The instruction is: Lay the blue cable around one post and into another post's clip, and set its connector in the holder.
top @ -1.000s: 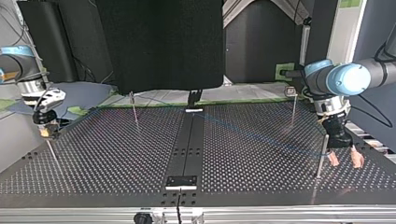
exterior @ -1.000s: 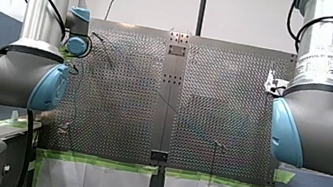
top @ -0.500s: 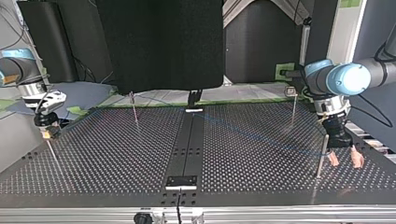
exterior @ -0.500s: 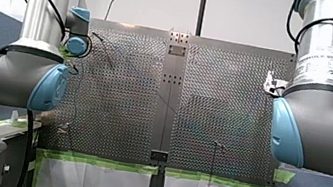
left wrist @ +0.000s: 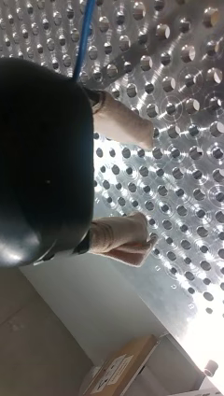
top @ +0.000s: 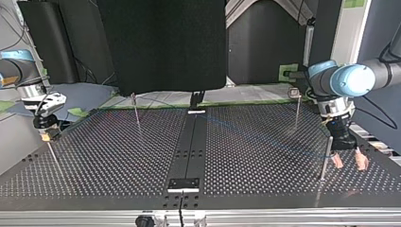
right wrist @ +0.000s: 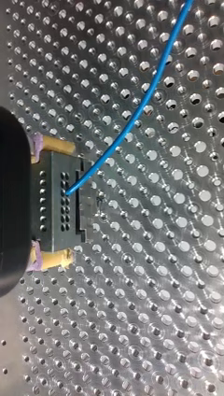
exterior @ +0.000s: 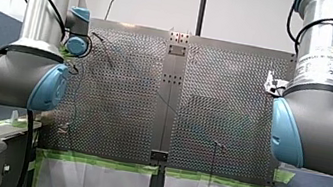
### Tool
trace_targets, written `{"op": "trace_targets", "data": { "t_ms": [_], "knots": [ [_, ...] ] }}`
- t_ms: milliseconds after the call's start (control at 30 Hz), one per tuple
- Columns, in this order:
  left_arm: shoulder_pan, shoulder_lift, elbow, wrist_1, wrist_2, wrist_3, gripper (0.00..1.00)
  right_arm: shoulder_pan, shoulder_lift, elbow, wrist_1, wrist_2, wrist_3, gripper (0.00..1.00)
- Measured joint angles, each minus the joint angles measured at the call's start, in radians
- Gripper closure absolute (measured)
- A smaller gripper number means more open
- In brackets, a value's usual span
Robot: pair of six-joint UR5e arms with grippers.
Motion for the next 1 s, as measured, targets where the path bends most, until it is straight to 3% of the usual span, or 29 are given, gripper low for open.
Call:
{"op": "trace_targets", "data": {
  "t_ms": [367,533,1000],
  "knots": [
    [0.001,0.0,0.0,0.0,0.0,0.0,0.0,-0.002,0.002,0.001,-0.008,-0.002,-0.007,1.0],
    [0.002,0.0,0.0,0.0,0.0,0.0,0.0,-0.002,0.004,0.001,-0.016,-0.022,-0.011,1.0],
    [0.002,0.0,0.0,0.0,0.0,0.0,0.0,-0.004,0.008,0.001,-0.026,-0.029,-0.031,1.0]
  ]
}}
